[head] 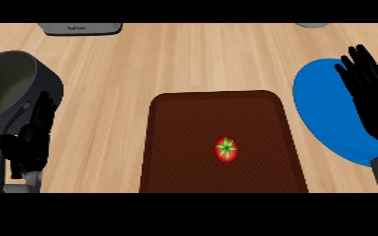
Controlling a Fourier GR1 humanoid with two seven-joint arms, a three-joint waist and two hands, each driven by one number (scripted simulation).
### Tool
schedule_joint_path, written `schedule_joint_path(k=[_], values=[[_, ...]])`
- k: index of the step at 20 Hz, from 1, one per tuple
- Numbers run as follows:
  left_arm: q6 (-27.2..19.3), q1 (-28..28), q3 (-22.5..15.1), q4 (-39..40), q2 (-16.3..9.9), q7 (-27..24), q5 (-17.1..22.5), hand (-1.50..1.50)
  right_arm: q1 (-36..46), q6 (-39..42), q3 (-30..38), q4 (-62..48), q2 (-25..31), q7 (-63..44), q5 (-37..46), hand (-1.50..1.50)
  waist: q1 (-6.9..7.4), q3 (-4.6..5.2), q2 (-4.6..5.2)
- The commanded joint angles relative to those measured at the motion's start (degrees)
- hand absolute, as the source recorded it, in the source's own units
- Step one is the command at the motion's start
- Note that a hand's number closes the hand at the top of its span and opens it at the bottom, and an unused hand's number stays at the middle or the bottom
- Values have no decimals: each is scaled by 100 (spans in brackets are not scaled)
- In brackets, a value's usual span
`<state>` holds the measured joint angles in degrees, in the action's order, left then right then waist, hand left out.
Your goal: Pick the tomato from the tray and place it in the plate
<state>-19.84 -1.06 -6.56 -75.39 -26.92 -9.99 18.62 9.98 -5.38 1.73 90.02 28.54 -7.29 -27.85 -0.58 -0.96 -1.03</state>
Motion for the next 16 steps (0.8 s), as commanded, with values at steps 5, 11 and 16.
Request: schedule_joint_path(k=[5, 11, 16], values=[[277, -948, -575, -216, -123, 338, -522, 0, 1019, -3062, -1057, 303, -1715, -428, 1634, -150, 117, 119, 104], [516, -1119, -914, -340, 57, 588, -498, 0, 503, -3409, -2380, -572, -1052, -1219, 3783, -150, 107, 147, 122], [447, -1408, -895, -130, 142, 929, -531, 0, 422, -4837, -3620, -1178, -2358, -1761, 5522, -150, 53, 129, 91]])
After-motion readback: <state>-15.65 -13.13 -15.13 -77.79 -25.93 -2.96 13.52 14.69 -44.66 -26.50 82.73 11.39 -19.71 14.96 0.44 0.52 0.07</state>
